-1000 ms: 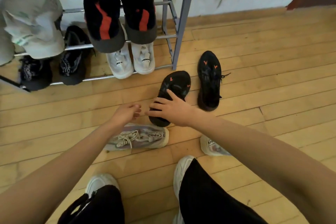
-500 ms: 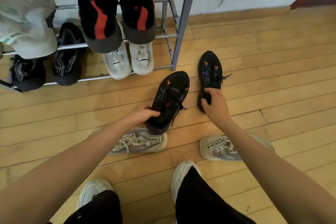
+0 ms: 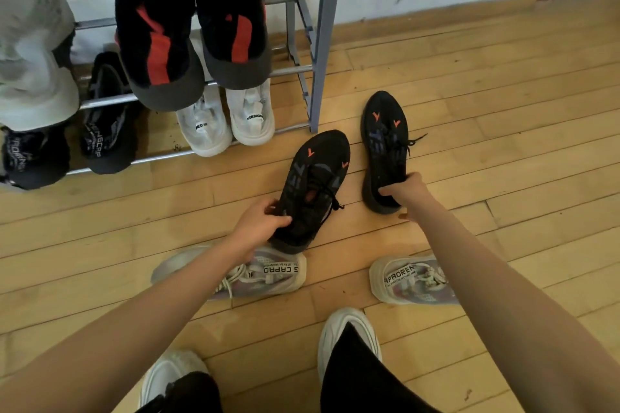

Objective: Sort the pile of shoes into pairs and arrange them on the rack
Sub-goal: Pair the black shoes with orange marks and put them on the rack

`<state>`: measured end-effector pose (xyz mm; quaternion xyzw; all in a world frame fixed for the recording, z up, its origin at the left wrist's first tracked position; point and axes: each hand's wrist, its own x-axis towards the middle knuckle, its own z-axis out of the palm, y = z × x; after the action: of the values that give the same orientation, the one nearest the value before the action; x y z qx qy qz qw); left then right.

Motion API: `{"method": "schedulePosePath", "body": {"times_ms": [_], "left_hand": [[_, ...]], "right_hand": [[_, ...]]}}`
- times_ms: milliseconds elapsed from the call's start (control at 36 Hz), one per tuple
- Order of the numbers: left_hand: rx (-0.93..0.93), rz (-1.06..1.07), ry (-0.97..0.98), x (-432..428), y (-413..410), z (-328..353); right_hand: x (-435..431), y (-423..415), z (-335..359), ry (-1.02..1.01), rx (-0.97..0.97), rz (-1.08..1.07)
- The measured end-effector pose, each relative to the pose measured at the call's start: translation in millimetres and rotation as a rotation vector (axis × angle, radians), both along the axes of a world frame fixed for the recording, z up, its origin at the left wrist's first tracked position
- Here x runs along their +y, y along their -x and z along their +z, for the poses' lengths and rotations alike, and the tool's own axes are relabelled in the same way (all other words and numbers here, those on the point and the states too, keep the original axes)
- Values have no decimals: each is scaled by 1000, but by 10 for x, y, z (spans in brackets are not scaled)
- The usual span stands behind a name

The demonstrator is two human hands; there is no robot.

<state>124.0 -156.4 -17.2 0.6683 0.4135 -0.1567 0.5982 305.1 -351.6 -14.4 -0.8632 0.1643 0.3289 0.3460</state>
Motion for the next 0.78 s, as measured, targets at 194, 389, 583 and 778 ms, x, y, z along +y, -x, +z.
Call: {"method": "schedulePosePath", "body": {"times_ms": [194, 389, 583, 778], "left_hand": [[91, 70, 282, 87, -20, 73], [68, 93, 335, 135, 16, 75], [33, 90, 298, 92, 32, 131], [-42, 142, 216, 31, 88, 172]], "right_hand": [[-171, -19, 3, -318, 182, -289], [-108, 2, 48, -340, 244, -309], [64, 4, 87, -332, 281, -195], [-93, 121, 110, -315, 326, -105]]}}
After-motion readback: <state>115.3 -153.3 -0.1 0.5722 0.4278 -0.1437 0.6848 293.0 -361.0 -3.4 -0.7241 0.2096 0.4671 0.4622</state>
